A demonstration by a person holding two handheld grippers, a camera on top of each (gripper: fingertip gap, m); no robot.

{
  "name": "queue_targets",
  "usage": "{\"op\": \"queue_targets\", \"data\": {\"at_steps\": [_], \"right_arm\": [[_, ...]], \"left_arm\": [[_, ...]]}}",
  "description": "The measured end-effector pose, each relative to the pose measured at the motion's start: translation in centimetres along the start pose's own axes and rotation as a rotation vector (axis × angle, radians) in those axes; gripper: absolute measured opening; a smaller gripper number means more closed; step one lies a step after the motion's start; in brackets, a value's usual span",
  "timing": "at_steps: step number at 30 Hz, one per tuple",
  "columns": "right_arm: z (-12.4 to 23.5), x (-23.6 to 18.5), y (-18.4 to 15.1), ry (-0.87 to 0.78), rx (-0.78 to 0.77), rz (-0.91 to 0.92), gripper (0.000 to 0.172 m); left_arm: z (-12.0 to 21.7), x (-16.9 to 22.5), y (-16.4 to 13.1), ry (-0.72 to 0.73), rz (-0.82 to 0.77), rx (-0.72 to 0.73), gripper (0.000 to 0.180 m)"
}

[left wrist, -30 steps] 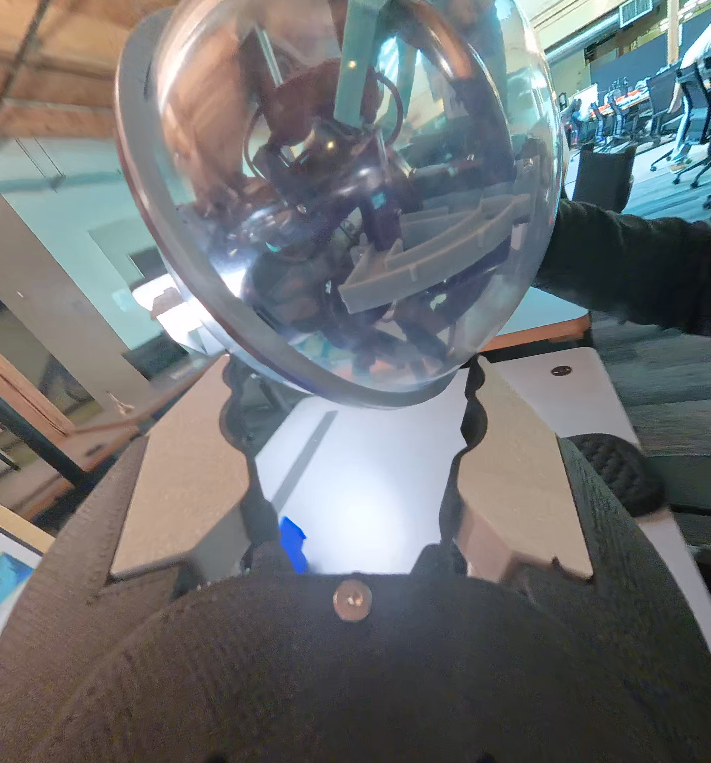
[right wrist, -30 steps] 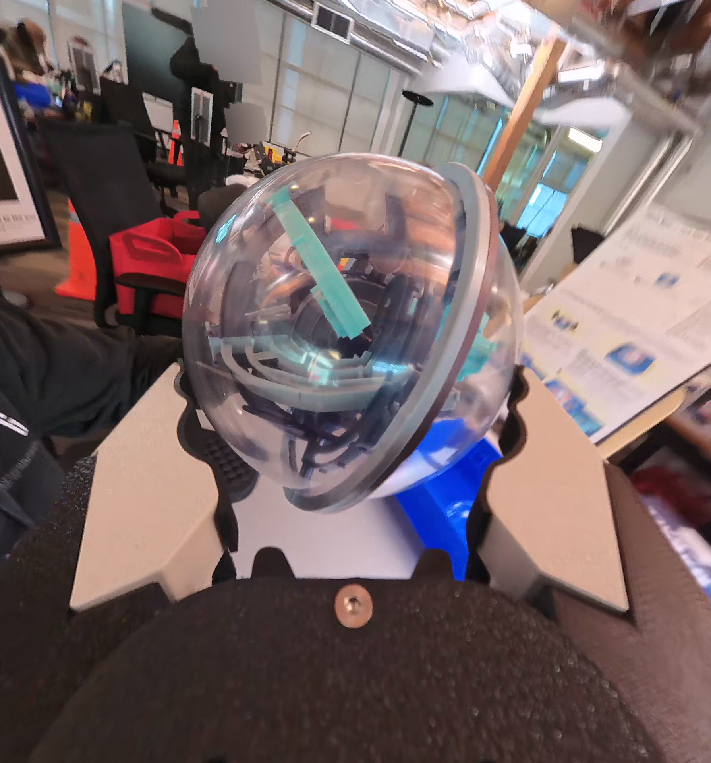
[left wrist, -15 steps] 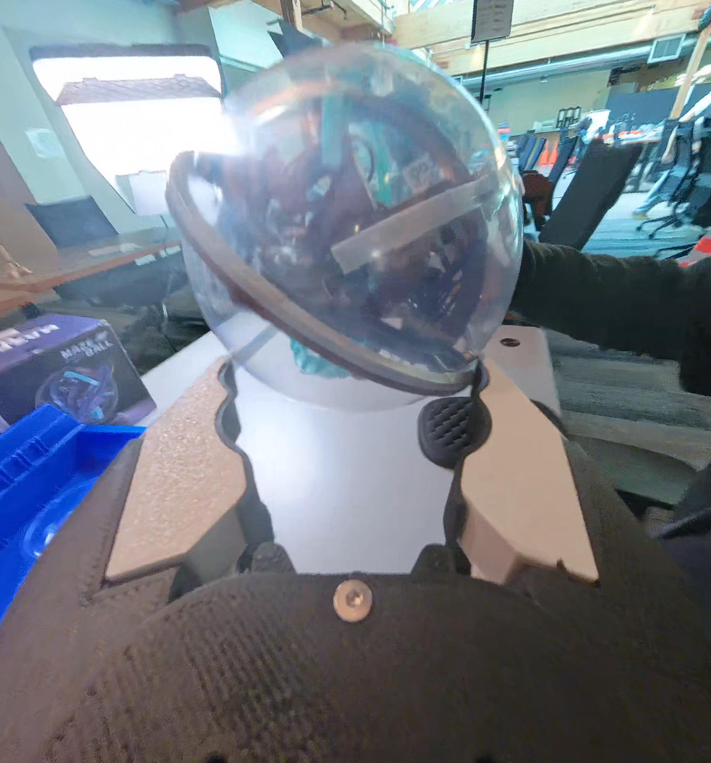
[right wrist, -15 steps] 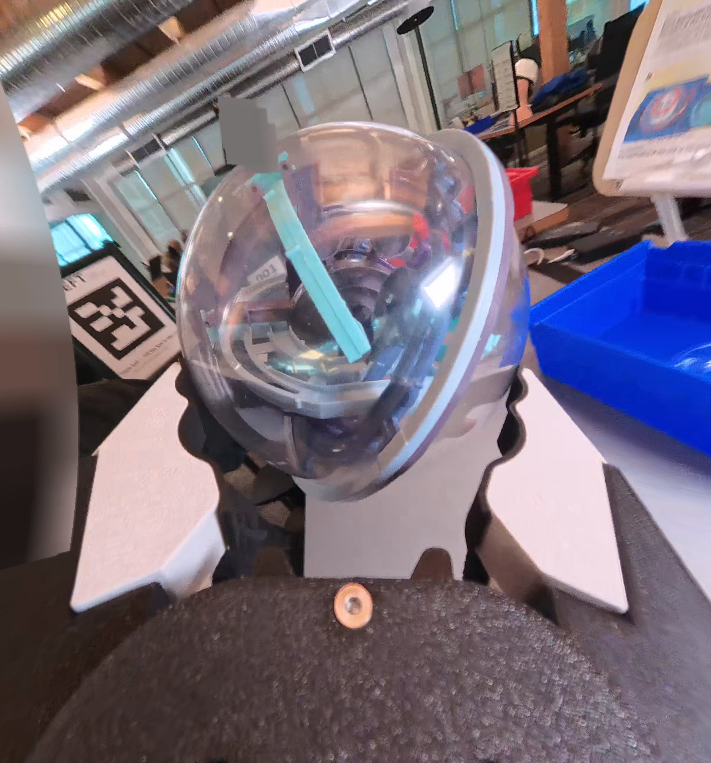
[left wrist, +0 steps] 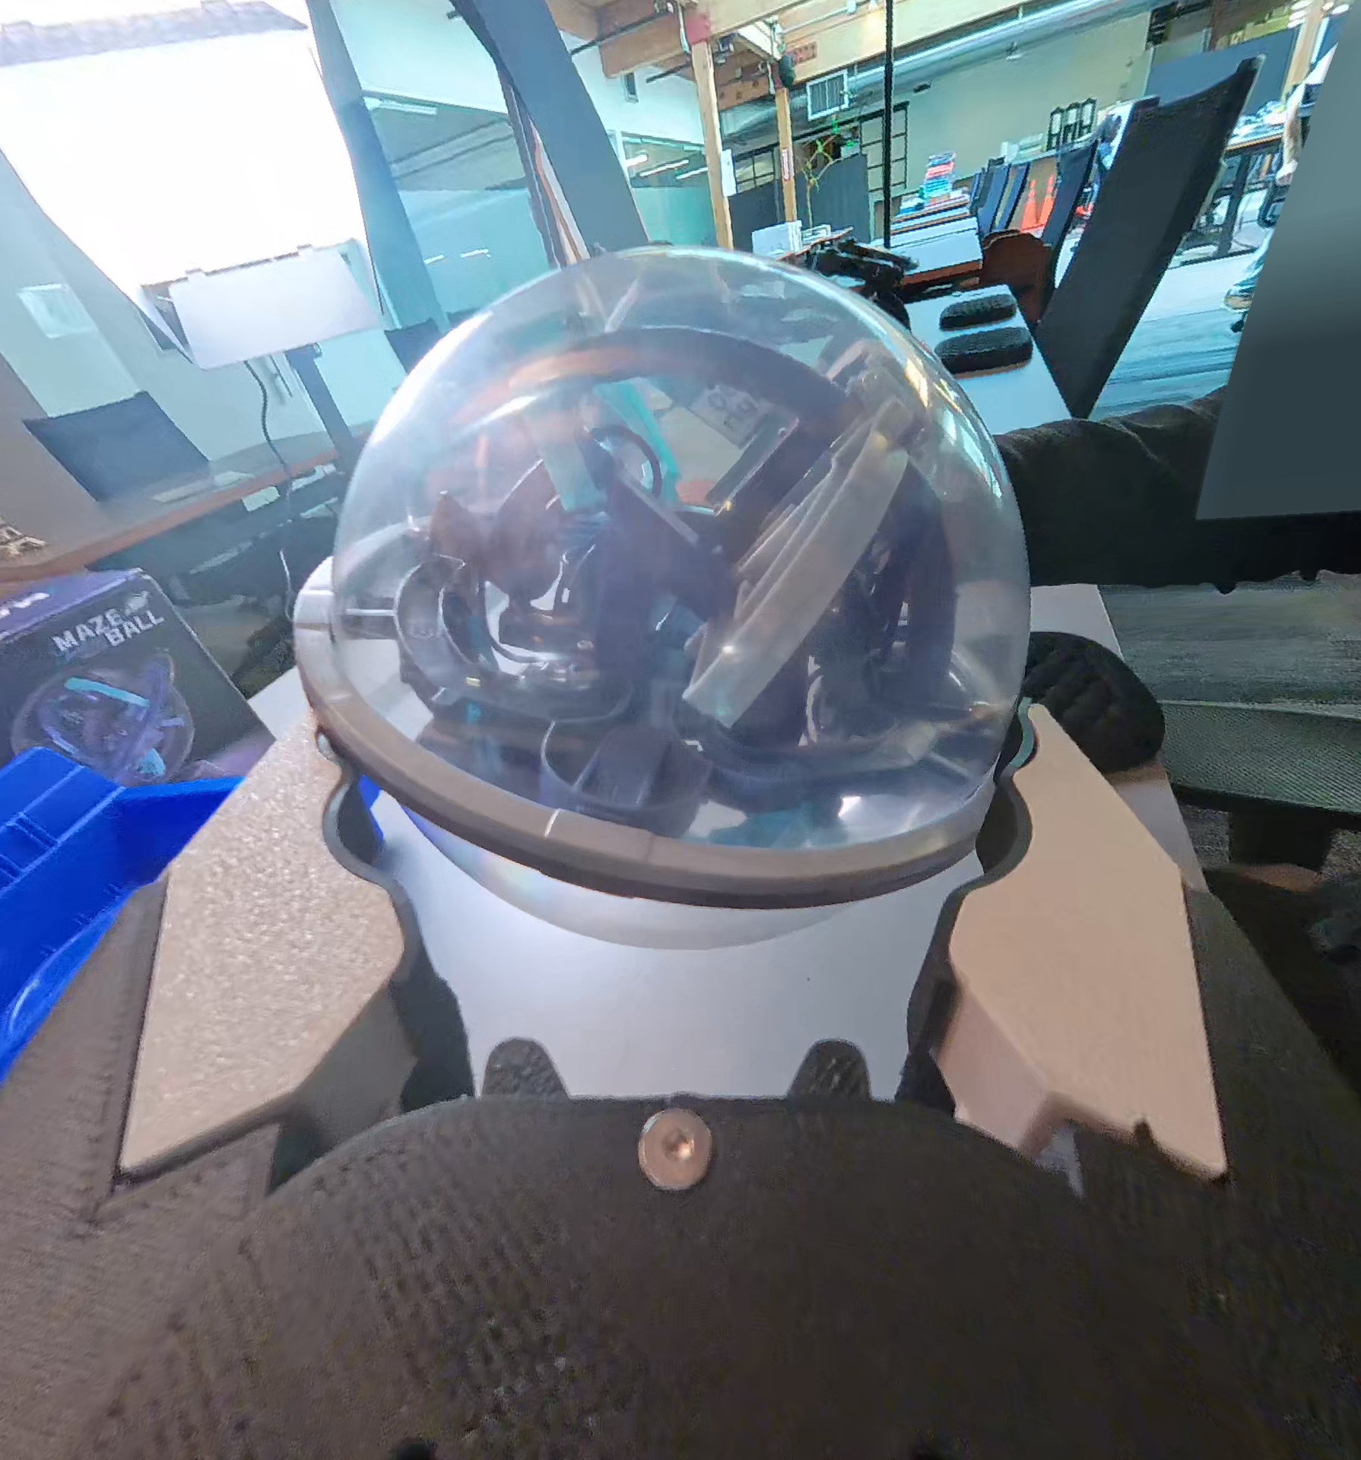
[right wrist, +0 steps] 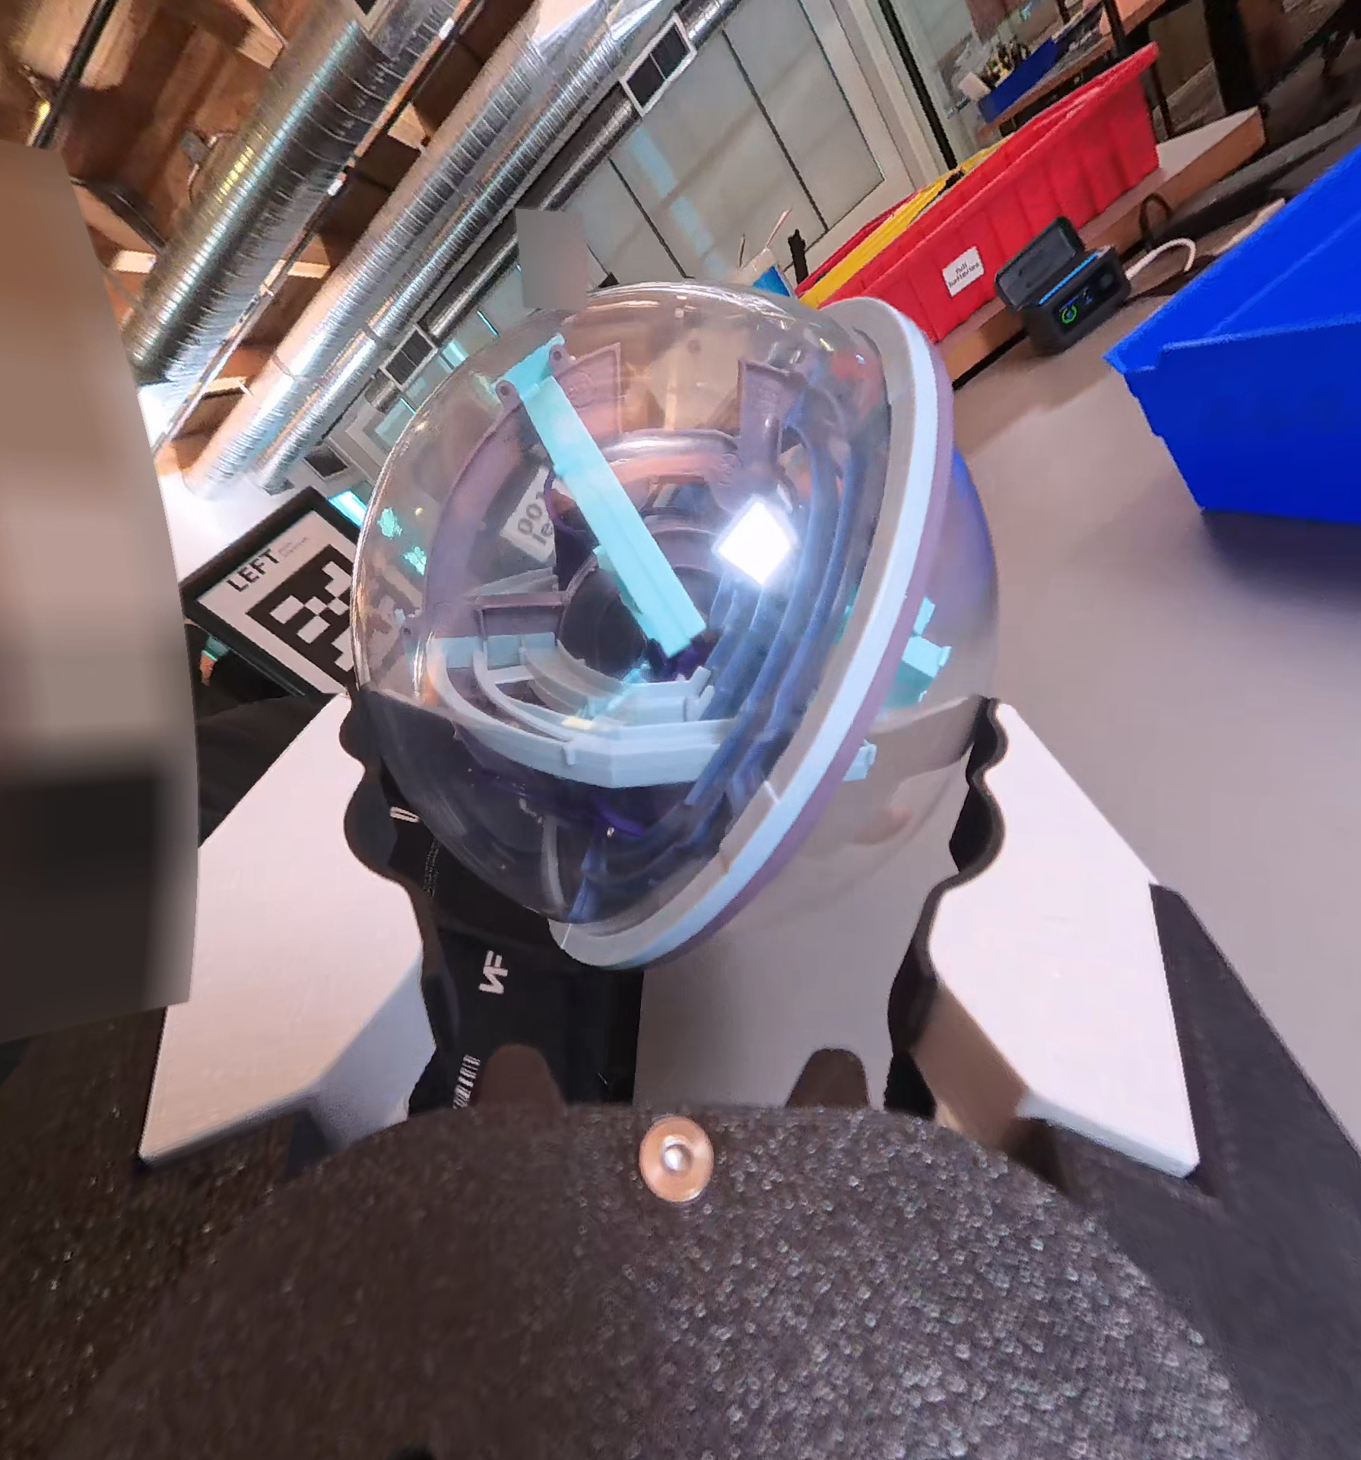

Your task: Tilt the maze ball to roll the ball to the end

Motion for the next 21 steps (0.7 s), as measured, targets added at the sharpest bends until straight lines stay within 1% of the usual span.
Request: {"op": "queue_targets", "data": {"at_steps": [1,6,8,13,20,21], "right_arm": [[0.0,0.4,-0.3,-0.001,-0.001,-0.007,0.142],[0.2,2.4,-1.9,-0.014,-0.011,-0.083,0.143],[0.4,3.4,-2.7,-0.043,-0.029,-0.11,0.144],[1.2,5.7,-4.7,-0.096,-0.062,-0.185,0.142],[1.4,7.3,-6.8,-0.092,-0.12,-0.212,0.144],[1.3,7.4,-6.9,-0.094,-0.132,-0.216,0.142]], "left_arm": [[0.0,0.0,-0.4,-0.009,0.005,-0.005,0.154],[-0.4,-0.3,-2.9,-0.062,0.066,-0.052,0.153],[-0.7,-0.5,-4.4,-0.092,0.091,-0.095,0.153],[-1.6,-0.5,-7.9,-0.138,0.16,-0.172,0.153],[-1.8,-0.1,-10.5,-0.169,0.162,-0.244,0.154],[-1.7,0.0,-10.7,-0.172,0.167,-0.254,0.154]]}}
Point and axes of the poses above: each gripper's, where its closed fingertips meet, z back along the fingers, y out of its top, x = y × z across the jaws, the point moved 3 cm from there along z, back along the fingers, and after that the axes turned 4 degrees about y, right-handed, at the moved point
